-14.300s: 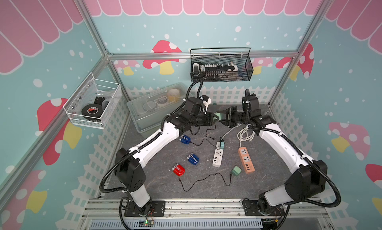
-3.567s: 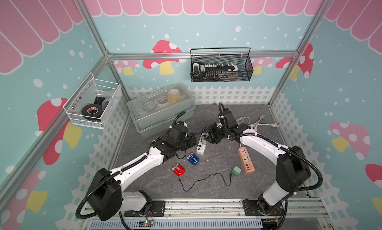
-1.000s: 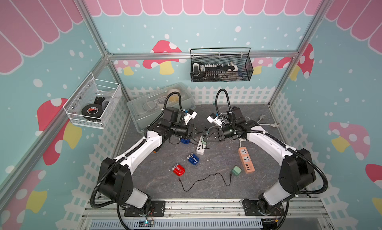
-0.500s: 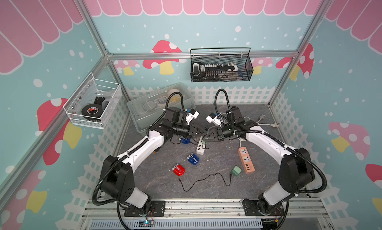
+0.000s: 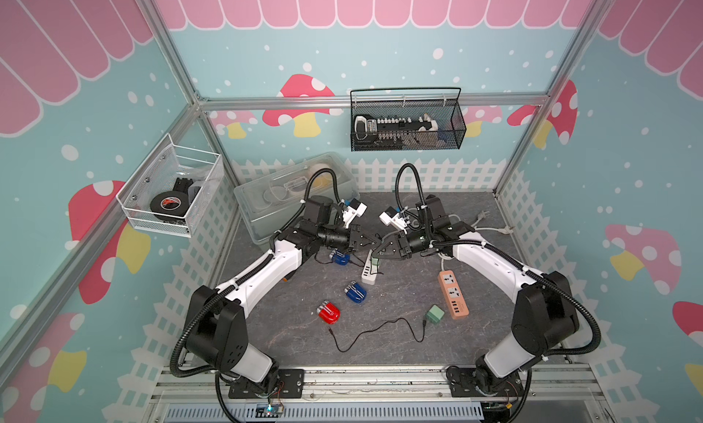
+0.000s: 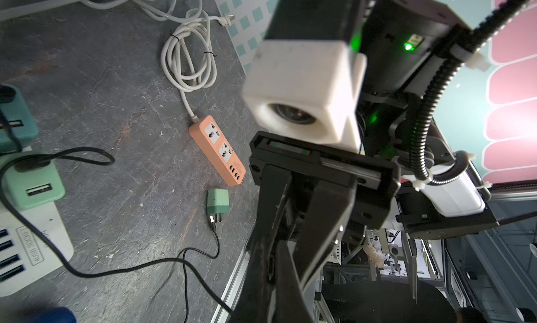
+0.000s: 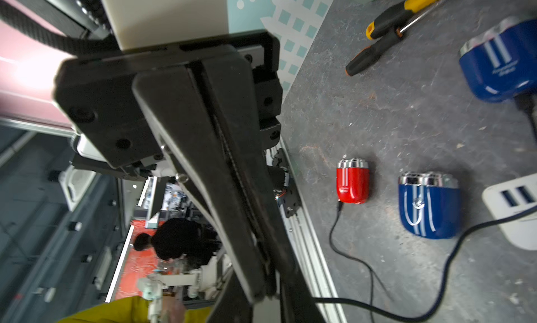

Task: Charge the electric shaver
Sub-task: Pick up the charging cable from the center of the board.

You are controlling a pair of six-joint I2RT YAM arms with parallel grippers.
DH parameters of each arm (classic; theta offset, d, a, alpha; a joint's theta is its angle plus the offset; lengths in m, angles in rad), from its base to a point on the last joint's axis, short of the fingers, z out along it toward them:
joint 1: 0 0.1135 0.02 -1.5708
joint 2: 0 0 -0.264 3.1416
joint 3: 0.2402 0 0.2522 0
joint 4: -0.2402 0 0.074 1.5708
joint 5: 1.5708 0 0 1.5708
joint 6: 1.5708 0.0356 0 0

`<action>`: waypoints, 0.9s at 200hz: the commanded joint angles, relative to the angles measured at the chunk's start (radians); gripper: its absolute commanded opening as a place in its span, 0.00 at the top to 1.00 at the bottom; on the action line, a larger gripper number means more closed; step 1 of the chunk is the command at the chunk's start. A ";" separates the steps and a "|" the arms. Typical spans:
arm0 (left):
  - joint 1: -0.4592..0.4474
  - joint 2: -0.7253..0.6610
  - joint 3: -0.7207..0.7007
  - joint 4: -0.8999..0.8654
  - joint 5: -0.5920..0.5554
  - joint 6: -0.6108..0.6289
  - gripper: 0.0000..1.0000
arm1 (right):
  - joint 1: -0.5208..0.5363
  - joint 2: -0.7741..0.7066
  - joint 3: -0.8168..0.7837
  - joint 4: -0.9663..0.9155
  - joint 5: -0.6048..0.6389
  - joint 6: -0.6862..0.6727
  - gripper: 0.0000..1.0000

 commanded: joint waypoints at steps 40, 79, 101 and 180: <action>0.015 -0.133 -0.200 0.360 -0.440 -0.593 1.00 | 0.007 -0.190 -0.255 0.627 0.289 0.411 0.48; 0.001 -0.139 -0.256 0.536 -0.597 -0.854 1.00 | 0.029 -0.122 -0.327 0.896 0.373 0.652 0.45; 0.000 -0.127 -0.285 0.620 -0.614 -0.944 1.00 | 0.036 -0.068 -0.306 0.986 0.393 0.734 0.46; -0.012 -0.130 -0.314 0.614 -0.641 -0.947 1.00 | 0.067 0.048 -0.268 1.331 0.457 1.069 0.51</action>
